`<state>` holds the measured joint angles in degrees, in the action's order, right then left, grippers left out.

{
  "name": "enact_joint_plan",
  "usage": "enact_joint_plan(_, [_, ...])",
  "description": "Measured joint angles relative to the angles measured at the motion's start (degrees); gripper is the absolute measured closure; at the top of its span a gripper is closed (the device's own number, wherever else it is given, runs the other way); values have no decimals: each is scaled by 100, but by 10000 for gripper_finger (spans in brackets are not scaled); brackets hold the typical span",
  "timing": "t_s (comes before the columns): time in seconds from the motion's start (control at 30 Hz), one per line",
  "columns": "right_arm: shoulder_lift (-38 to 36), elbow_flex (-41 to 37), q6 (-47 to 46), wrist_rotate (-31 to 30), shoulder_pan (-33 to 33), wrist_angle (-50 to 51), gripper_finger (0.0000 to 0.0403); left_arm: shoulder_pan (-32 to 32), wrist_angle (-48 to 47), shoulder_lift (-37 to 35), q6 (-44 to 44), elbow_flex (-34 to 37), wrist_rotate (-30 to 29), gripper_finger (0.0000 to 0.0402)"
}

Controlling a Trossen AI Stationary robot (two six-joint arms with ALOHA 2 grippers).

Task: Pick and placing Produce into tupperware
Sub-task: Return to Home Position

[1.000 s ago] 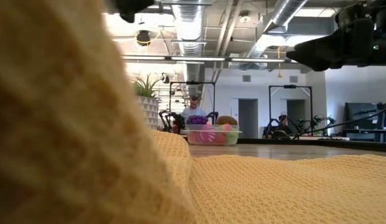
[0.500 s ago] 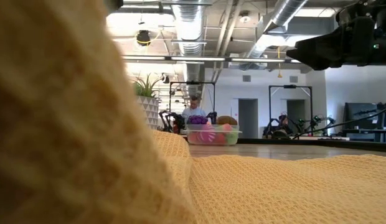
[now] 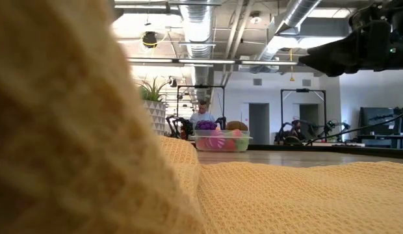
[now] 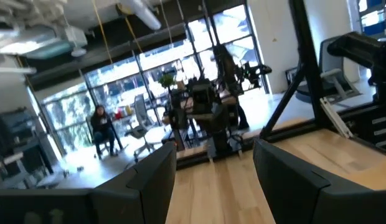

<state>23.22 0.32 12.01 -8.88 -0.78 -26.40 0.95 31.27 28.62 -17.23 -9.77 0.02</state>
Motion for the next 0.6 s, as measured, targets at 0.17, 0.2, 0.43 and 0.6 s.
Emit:
enact_joint_plan(0.17, [0,0,-94,-13,0,169,12,467,-122,-345,-258,3,-506,195])
enact_joint_plan(0.2, [0,0,-105,-13,0,206,12,564,-183,-397,-298,3,-652,195])
enact_joint_plan(0.43, [0,-2,-105,-13,0,232,12,1195,-604,-681,-469,3,-1379,195])
enact_joint_plan(0.6, [0,-2,-107,-13,0,232,12,1382,-1016,-1233,-422,3,-1437,195])
